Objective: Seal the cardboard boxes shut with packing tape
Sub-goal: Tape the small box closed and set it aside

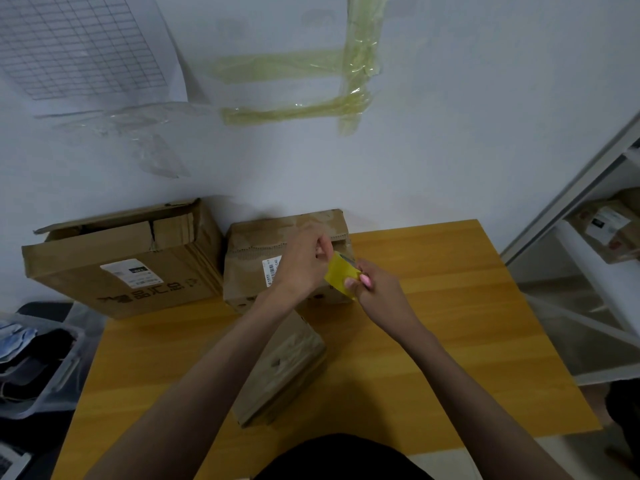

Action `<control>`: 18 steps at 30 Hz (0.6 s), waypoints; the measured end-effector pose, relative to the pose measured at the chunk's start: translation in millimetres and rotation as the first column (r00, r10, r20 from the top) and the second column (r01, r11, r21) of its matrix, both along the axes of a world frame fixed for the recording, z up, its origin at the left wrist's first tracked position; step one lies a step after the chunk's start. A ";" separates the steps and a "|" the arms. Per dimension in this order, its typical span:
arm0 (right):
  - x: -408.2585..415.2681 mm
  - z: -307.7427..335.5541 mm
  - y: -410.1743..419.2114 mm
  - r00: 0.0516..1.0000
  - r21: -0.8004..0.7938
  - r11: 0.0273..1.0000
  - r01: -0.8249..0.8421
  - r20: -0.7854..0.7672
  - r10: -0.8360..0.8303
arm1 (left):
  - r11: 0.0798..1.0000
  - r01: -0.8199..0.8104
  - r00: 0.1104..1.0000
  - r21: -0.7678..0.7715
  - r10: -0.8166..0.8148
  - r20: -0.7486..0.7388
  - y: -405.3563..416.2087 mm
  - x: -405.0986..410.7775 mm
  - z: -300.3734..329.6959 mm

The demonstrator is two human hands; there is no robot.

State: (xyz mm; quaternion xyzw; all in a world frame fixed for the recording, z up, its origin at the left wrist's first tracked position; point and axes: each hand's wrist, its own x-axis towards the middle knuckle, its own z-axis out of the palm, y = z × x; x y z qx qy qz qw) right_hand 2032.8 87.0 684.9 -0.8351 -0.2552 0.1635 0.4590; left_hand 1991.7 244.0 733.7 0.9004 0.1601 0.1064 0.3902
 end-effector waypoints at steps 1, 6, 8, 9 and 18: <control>3.7 -5.1 -0.1 1.000 -0.012 1.000 0.024 -0.006 -0.024 | 1.000 0.024 1.000 -0.001 -0.024 0.018 -2.5 -0.9 0.9; 13.6 -0.6 -0.5 0.994 0.007 0.996 0.085 -0.073 -0.084 | 0.990 0.144 0.989 0.005 -0.144 0.042 -17.2 -5.6 5.6; 15.6 1.9 -0.8 0.995 0.049 0.995 0.090 -0.051 -0.087 | 0.991 0.117 0.993 -0.070 -0.116 0.018 -8.8 -5.2 11.7; 16.3 1.0 -2.7 0.995 0.086 0.992 0.089 -0.051 -0.085 | 0.987 0.103 0.994 -0.126 -0.105 -0.004 -2.7 -5.0 15.2; 10.4 3.2 -15.0 0.995 0.292 0.955 -0.051 -0.066 0.073 | 0.951 0.205 0.970 -0.232 -0.230 -0.083 28.5 8.5 34.4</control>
